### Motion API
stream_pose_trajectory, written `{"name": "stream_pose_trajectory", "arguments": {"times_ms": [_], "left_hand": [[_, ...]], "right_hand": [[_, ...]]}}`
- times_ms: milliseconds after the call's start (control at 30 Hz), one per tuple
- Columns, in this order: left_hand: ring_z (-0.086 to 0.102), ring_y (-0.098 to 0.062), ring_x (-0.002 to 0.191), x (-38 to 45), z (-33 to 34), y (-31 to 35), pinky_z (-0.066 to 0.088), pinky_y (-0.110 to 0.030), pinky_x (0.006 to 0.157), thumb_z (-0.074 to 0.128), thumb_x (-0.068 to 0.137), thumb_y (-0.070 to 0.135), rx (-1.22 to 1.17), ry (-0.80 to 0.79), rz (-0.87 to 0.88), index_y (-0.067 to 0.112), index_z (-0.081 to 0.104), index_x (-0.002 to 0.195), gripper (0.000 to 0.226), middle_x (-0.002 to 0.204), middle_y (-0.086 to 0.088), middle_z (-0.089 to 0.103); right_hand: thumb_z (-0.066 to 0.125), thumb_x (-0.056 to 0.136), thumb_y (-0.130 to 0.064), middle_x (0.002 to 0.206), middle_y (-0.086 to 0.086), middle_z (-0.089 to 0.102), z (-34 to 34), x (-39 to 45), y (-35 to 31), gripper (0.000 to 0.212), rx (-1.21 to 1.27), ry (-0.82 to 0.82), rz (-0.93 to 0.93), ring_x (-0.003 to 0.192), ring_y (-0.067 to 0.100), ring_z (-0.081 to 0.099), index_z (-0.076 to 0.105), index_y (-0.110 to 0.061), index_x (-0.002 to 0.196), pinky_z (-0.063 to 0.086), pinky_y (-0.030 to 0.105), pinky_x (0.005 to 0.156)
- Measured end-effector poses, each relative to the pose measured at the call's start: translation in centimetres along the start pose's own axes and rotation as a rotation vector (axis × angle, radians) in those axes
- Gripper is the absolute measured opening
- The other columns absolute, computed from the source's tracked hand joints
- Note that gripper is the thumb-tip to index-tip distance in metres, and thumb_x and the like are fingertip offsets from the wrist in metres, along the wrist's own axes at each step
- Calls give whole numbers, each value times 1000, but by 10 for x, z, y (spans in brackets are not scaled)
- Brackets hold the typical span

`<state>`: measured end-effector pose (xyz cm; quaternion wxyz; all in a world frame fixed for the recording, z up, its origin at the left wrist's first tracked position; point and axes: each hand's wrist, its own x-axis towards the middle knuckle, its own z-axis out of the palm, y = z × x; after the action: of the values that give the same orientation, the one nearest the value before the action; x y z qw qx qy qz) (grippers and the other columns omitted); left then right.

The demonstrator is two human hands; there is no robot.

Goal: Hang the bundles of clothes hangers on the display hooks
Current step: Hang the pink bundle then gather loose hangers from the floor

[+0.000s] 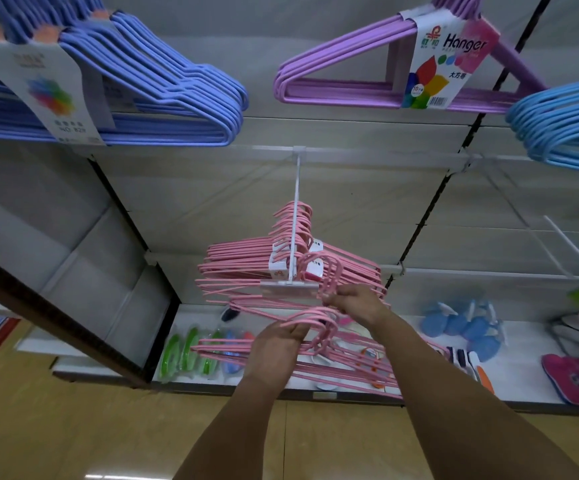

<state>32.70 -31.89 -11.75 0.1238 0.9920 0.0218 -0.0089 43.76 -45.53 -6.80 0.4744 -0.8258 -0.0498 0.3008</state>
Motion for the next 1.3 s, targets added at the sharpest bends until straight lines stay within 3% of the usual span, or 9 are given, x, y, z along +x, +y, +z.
{"name": "stream_pose_trajectory", "arguments": {"times_ms": [100, 267, 367, 500, 600, 700, 800, 1033, 1300], "left_hand": [[57, -23, 114, 4, -1, -3, 45, -31, 100, 38, 95, 2, 28, 3, 9, 26, 36, 144, 55, 134, -6, 55], [60, -23, 109, 6, 6, -15, 47, -32, 96, 39, 95, 2, 25, -23, -20, 25, 40, 142, 53, 130, -6, 57], [60, -22, 109, 6, 8, -21, 48, -32, 97, 41, 92, 0, 7, -29, -32, 26, 42, 141, 55, 130, -5, 58], [61, -22, 107, 9, 9, -30, 48, -31, 96, 42, 93, -1, -10, -21, -22, 24, 43, 140, 54, 127, -6, 60], [61, -20, 104, 12, 12, -38, 49, -30, 95, 44, 92, -1, -10, -42, -47, 21, 46, 136, 49, 122, -6, 63], [62, -19, 103, 13, 12, -42, 49, -28, 94, 45, 92, -1, -14, -47, -54, 18, 51, 133, 46, 120, -6, 63], [61, -18, 104, 15, 13, -46, 48, -27, 94, 49, 91, -1, -5, -62, -64, 19, 52, 131, 46, 119, -6, 63], [59, -20, 108, 15, 16, -47, 46, -30, 96, 46, 91, 0, 23, -58, -54, 19, 51, 131, 45, 121, -6, 63], [61, -17, 103, 10, 18, -44, 47, -28, 93, 51, 91, 3, 6, -37, -47, 25, 51, 130, 45, 119, -2, 64]], "right_hand": [[67, 87, -16, 76, -4, 61, 9, 10, -9, 24, 9, -14, -18, 83, 19, 57, 70, -1, 105, 40, 31, 86], [68, 86, -16, 94, 9, 69, 15, 19, -8, 19, -23, -41, -1, 96, 30, 62, 72, -5, 100, 48, 39, 92], [67, 86, -13, 76, 1, 64, 21, 27, -10, 14, -28, -62, -3, 80, 22, 59, 72, -5, 97, 46, 30, 78], [70, 80, -33, 101, 0, 71, 32, 53, 1, 23, -234, -64, -38, 103, 30, 62, 73, -23, 101, 38, 51, 102], [58, 89, -21, 113, 0, 68, 34, 64, 4, 29, -368, -6, -27, 112, 29, 58, 68, -25, 115, 30, 56, 107], [52, 95, -26, 102, -2, 65, 31, 67, 1, 16, -419, 56, -6, 113, 27, 57, 68, -29, 96, 24, 54, 108], [50, 97, -42, 93, -4, 57, 28, 70, -6, 31, -488, 66, -11, 110, 23, 55, 54, -29, 69, 21, 50, 110], [48, 91, -23, 105, 0, 65, 45, 76, -8, 12, -941, 131, -54, 110, 22, 56, 60, -22, 93, 27, 42, 100], [49, 93, -31, 118, -1, 62, 57, 69, 7, 26, -906, 213, -75, 114, 23, 51, 59, -26, 116, 34, 39, 98]]}}
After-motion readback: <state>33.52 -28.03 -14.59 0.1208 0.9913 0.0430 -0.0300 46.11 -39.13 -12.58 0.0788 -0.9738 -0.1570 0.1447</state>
